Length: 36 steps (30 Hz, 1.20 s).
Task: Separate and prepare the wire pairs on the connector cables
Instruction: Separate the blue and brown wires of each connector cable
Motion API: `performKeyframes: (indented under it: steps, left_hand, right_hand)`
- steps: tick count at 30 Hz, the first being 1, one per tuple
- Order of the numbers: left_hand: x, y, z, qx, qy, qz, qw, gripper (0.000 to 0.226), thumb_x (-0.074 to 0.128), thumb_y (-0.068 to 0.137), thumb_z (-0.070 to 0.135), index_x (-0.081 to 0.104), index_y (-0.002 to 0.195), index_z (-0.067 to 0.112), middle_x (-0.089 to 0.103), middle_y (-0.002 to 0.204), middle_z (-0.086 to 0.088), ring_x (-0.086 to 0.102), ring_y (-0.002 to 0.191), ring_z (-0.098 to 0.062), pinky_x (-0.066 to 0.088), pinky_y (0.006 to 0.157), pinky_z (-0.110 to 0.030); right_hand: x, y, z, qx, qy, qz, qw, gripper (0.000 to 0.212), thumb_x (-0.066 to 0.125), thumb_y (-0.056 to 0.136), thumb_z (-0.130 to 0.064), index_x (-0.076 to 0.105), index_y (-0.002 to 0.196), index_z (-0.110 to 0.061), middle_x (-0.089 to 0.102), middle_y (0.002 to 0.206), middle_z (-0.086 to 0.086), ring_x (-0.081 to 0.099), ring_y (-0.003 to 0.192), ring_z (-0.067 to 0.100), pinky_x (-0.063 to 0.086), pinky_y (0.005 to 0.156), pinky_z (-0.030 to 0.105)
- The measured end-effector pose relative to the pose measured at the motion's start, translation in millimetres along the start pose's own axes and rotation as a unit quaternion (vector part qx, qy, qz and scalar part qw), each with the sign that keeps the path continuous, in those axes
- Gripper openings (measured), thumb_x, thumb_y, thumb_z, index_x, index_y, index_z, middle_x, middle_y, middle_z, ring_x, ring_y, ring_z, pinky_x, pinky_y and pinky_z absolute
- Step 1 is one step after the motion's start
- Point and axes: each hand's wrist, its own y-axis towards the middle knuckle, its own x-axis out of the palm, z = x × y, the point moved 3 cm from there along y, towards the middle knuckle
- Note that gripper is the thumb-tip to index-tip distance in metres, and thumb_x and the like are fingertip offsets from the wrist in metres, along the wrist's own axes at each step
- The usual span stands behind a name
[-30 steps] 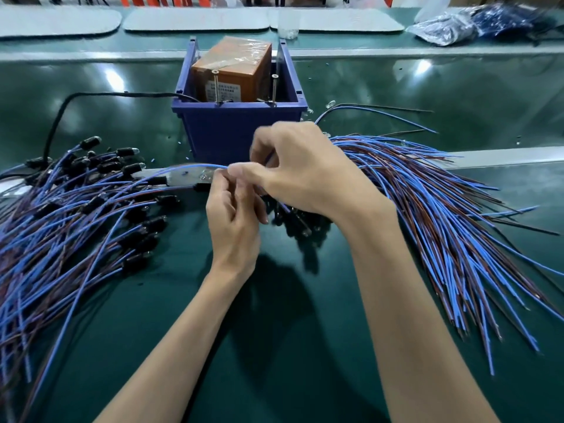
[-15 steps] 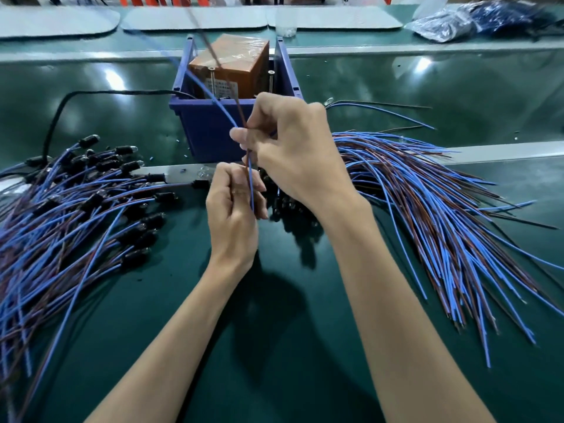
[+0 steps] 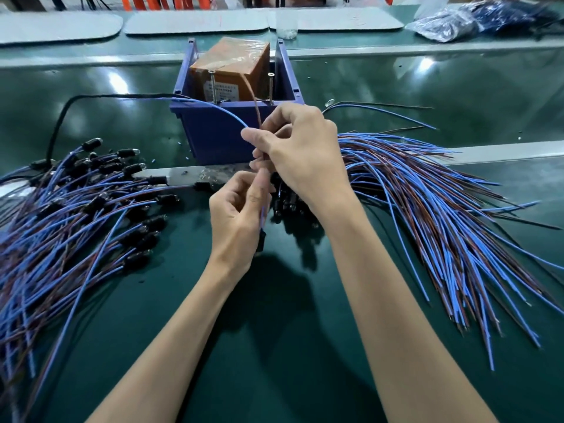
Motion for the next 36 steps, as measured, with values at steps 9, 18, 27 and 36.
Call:
performKeyframes:
  steps: [9, 18, 27, 36]
  left_hand:
    - [-3.8, 0.0, 0.9, 0.023, -0.024, 0.053, 0.998, 0.030, 0.038, 0.098, 0.016, 0.037, 0.067, 0.014, 0.040, 0.055, 0.009, 0.030, 0.045, -0.009, 0.026, 0.042, -0.019]
    - [-11.9, 3.3, 3.5, 0.074, -0.042, 0.190, 0.978, 0.022, 0.027, 0.101, 0.009, 0.038, 0.082, 0.016, 0.046, 0.062, 0.005, 0.037, 0.047, -0.012, 0.035, 0.045, -0.020]
    - [-15.8, 5.4, -2.5, 0.029, 0.005, 0.227, 0.973, 0.024, 0.023, 0.098, 0.005, 0.039, 0.112, 0.018, 0.039, 0.061, 0.004, 0.038, 0.045, -0.004, 0.037, 0.044, -0.018]
    - [-14.7, 9.7, -11.9, -0.062, 0.080, 0.171, 0.980, 0.029, 0.027, 0.104, 0.015, 0.051, 0.120, 0.018, 0.036, 0.051, 0.004, 0.030, 0.039, -0.008, 0.034, 0.038, -0.022]
  right_hand:
    - [6.2, -1.8, -2.5, 0.022, 0.093, -0.078, 0.992, 0.014, 0.079, 0.078, -0.014, 0.066, 0.073, -0.015, 0.067, 0.066, 0.003, 0.069, 0.067, 0.024, 0.061, 0.068, 0.036]
    - [1.1, -5.0, -18.7, -0.074, 0.149, -0.058, 0.984, 0.047, 0.066, 0.084, 0.005, 0.051, 0.125, -0.011, 0.061, 0.079, -0.003, 0.067, 0.065, 0.015, 0.052, 0.062, 0.022]
    - [-20.0, 3.5, -10.3, -0.010, 0.176, 0.158, 0.972, 0.020, 0.042, 0.102, -0.015, 0.061, 0.097, -0.012, 0.049, 0.062, -0.007, 0.056, 0.046, 0.002, 0.044, 0.052, 0.025]
    - [-31.4, 10.8, 6.5, 0.065, -0.006, 0.105, 0.992, 0.035, 0.037, 0.091, -0.004, 0.057, 0.119, -0.012, 0.060, 0.077, 0.000, 0.055, 0.036, -0.001, 0.055, 0.061, 0.028]
